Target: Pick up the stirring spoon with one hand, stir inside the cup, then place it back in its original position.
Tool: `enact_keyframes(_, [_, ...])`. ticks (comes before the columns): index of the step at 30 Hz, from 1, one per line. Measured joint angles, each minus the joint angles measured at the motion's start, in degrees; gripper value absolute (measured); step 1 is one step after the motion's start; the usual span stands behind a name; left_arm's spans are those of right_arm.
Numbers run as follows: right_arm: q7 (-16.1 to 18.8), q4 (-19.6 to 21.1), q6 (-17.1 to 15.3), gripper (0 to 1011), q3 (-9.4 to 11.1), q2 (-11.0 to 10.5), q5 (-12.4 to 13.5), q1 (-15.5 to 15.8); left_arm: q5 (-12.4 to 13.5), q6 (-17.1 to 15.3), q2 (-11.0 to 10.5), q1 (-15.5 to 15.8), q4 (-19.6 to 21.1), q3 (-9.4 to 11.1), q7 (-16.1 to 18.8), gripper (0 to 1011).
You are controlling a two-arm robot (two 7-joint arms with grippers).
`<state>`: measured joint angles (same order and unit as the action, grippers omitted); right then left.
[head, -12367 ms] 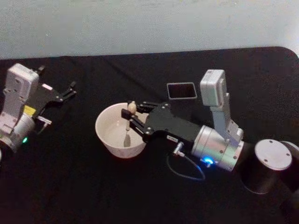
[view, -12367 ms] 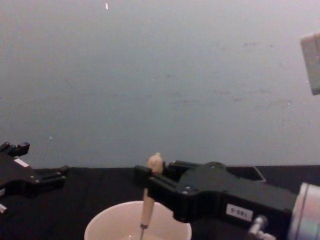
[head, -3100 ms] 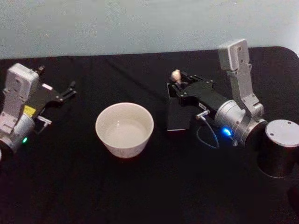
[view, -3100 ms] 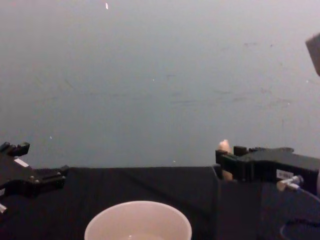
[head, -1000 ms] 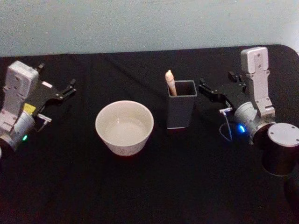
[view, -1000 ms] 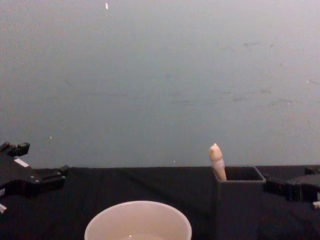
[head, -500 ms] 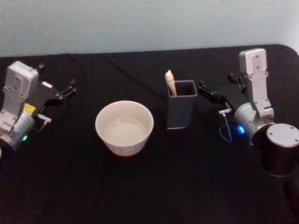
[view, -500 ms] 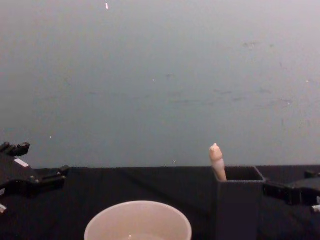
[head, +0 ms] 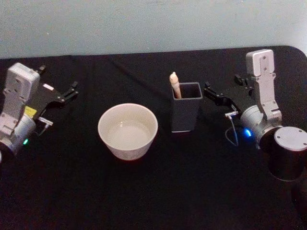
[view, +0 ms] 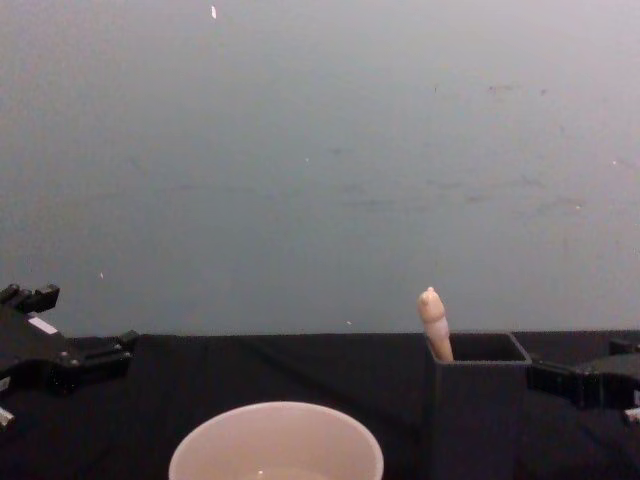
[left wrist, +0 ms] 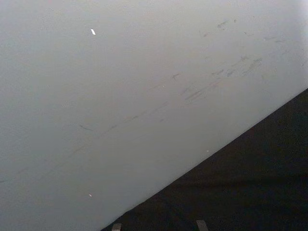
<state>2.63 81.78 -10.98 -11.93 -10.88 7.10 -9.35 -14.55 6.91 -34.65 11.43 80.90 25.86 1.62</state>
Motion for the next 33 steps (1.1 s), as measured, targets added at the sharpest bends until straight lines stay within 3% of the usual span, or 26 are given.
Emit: enact_keyframes(33, [0.0, 0.1, 0.0, 1003, 0.0, 0.0, 0.1, 0.0, 0.0, 0.0, 0.0, 0.0, 0.0, 0.0, 0.0, 1001])
